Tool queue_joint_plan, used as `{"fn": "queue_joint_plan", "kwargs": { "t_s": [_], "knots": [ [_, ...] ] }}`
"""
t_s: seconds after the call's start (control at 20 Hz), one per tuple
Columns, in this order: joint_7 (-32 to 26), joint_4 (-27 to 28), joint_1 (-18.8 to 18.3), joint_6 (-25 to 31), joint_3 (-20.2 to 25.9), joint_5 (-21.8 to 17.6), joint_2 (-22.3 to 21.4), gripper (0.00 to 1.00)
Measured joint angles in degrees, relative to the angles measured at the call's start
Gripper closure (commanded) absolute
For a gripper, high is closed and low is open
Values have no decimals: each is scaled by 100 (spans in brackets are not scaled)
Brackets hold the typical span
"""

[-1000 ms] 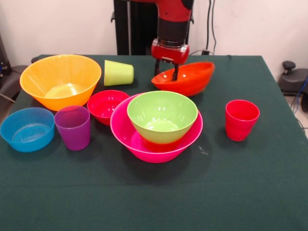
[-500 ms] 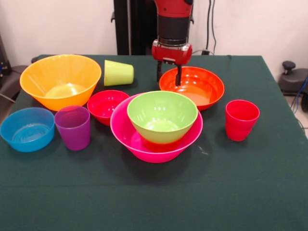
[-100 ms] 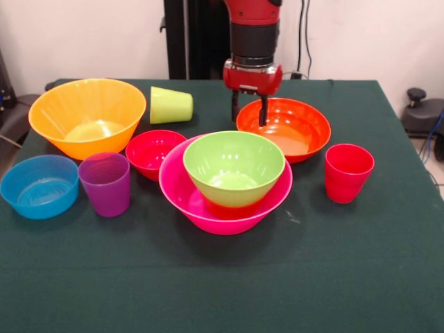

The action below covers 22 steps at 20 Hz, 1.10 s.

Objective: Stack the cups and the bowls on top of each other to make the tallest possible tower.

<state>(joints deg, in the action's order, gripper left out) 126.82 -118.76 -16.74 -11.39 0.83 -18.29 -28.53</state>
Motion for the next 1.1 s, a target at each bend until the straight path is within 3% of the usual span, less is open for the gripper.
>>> {"fn": "queue_joint_plan", "kwargs": {
  "t_s": [0.05,0.6,1.1],
  "knots": [
    [0,0,8,0,0,0,19,100],
    [0,15,370,-2,-225,0,14,100],
    [0,35,415,-2,-280,0,-23,100]
  ]
}}
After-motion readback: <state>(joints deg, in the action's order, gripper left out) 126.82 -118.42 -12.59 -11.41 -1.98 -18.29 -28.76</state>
